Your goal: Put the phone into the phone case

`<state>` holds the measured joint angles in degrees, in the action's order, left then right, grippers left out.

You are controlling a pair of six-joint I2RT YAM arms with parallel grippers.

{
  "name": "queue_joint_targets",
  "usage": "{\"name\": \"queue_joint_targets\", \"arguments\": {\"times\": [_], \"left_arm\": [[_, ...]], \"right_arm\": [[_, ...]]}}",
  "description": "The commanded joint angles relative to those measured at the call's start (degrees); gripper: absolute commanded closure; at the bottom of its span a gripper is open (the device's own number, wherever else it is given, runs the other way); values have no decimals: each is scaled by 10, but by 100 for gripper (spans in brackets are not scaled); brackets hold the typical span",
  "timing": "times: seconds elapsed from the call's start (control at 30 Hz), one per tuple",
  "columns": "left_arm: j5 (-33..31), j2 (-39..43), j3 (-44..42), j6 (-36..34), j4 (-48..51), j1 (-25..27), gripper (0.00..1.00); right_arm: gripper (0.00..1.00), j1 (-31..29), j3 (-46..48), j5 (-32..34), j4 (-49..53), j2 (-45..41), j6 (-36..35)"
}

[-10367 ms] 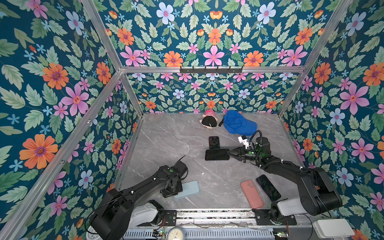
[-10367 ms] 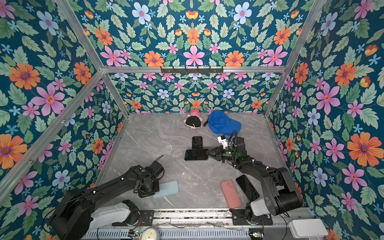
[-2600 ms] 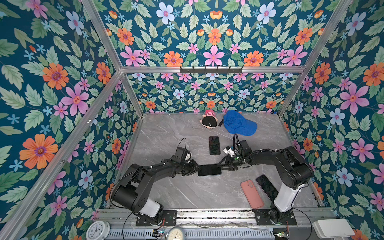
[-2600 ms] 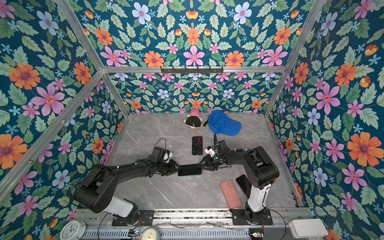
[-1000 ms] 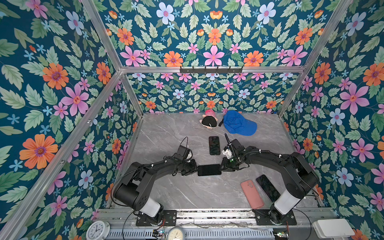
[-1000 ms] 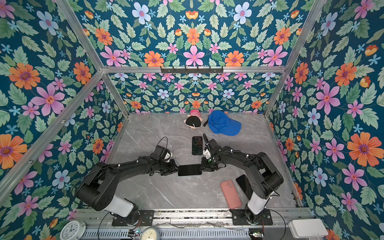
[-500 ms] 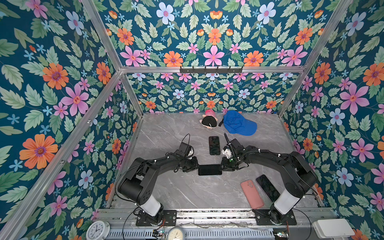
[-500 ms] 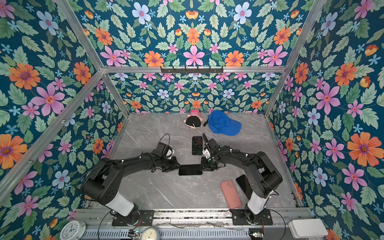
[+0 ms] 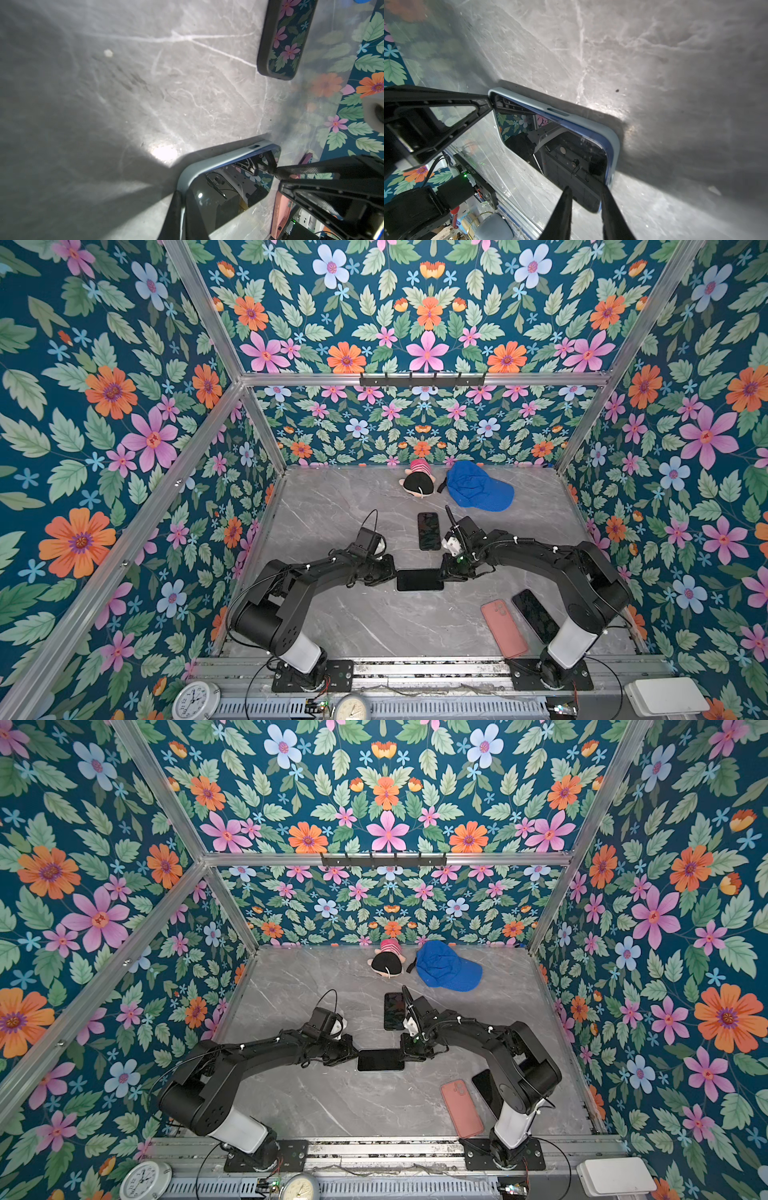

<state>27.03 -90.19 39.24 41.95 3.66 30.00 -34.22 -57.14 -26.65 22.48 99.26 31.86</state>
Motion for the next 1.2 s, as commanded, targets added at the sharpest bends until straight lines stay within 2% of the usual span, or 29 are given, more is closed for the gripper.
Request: {"name": "queue_joint_targets", "arguments": {"times": [0.0,0.27,0.43,0.67,0.83,1.0,1.17], "left_arm": [[6,-1,-8,8,20,6,92],[12,8,-17,24,5,15,84],[22,9,-18,33,-15,26,67],[19,11,-22,35,-19,32,70],[10,36,-28,30,1,31,68],[15,55,-45,34,5,31,66],[29,58,-58,40,-1,38,65]], "right_arm": [[76,-8,1,-10,-8,7,5],[84,-18,1,-12,-12,11,11],[87,-24,0,-18,-20,17,17],[88,-29,-7,-4,-2,12,13],[87,-29,-9,57,50,-28,-4],[84,-29,15,95,63,-68,-5],[77,-28,28,93,60,-66,-2]]}}
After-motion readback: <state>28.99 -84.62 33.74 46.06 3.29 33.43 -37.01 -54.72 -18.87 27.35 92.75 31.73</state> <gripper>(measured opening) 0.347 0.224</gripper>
